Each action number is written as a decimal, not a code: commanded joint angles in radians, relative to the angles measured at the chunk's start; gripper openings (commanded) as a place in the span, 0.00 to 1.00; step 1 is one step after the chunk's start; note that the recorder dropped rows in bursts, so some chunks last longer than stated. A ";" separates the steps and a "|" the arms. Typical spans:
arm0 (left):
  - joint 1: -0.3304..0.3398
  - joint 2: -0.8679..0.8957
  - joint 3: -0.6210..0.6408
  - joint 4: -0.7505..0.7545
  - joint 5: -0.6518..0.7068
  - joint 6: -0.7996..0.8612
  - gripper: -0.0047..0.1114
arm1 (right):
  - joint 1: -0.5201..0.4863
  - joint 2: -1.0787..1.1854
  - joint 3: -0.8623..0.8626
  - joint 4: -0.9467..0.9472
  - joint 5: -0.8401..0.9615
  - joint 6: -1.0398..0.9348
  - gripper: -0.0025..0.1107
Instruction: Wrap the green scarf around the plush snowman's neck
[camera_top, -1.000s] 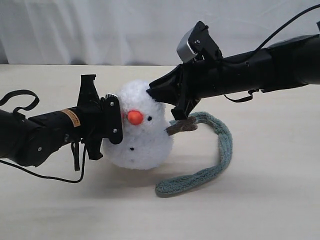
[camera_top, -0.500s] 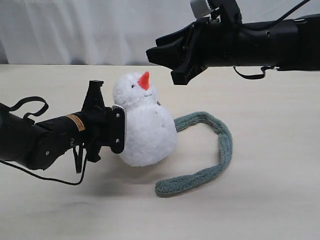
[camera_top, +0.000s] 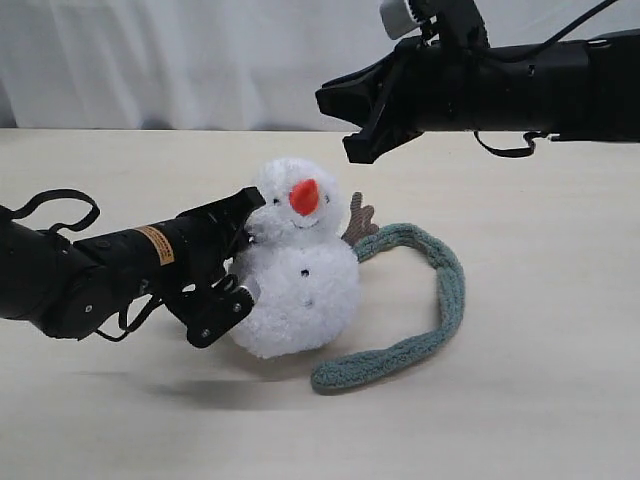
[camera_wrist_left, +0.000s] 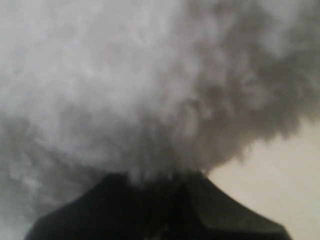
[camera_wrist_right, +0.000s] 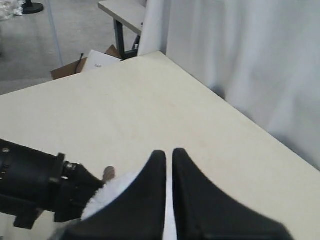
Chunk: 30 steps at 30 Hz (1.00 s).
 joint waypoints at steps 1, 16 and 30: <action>-0.031 -0.027 -0.004 0.016 0.021 0.031 0.04 | 0.001 0.004 -0.037 0.000 -0.080 0.066 0.06; -0.107 -0.029 -0.004 0.029 0.042 0.031 0.04 | 0.001 0.205 -0.268 -0.578 0.195 0.776 0.06; -0.099 -0.029 -0.004 0.032 0.042 0.031 0.04 | 0.046 0.019 -0.002 -0.340 -0.173 0.558 0.06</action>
